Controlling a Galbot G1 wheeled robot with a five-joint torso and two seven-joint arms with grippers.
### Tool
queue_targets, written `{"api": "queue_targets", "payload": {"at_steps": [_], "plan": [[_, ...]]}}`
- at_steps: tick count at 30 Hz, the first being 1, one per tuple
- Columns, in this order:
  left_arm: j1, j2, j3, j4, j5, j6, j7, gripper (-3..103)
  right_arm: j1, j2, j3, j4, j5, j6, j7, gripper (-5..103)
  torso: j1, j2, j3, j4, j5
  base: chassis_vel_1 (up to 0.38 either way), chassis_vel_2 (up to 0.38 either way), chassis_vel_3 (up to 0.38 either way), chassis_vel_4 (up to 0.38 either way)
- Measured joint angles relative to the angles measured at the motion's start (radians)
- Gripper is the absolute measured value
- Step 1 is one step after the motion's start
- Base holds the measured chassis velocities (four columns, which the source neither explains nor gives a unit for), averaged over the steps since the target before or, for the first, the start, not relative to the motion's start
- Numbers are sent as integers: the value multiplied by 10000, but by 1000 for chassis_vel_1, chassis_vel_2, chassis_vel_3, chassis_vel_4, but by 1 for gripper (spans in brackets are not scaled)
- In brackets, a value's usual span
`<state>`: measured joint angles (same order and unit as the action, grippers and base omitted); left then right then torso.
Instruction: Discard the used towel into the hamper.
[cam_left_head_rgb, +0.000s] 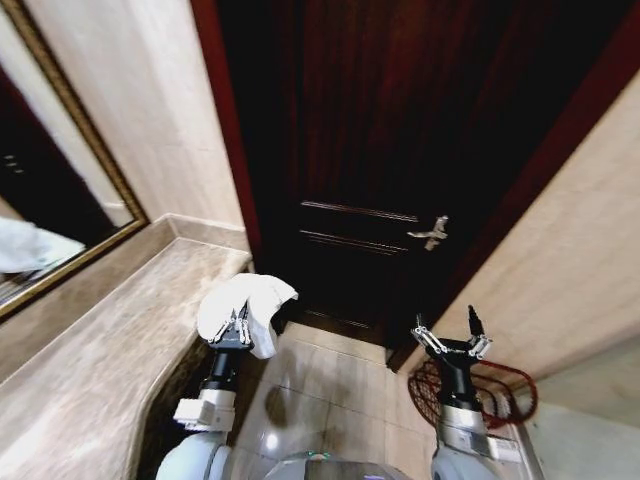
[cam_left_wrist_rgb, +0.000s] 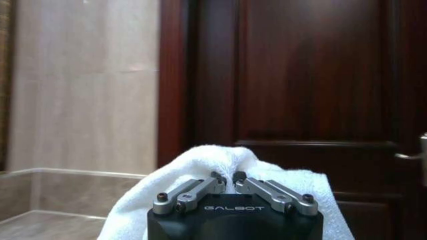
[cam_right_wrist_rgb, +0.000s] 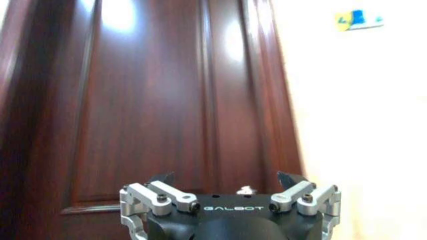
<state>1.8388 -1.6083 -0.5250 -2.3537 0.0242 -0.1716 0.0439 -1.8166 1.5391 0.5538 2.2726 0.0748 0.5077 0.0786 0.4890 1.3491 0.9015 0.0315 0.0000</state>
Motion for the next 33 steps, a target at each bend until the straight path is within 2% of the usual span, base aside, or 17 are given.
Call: {"api": "queue_targets", "payload": {"at_steps": [33], "plan": [[-138, 3, 99, 224, 33, -67, -55, 3, 17, 17, -121, -113, 129, 349, -302, 100, 0, 1, 0, 0, -1, -125, -130, -123, -128]]}}
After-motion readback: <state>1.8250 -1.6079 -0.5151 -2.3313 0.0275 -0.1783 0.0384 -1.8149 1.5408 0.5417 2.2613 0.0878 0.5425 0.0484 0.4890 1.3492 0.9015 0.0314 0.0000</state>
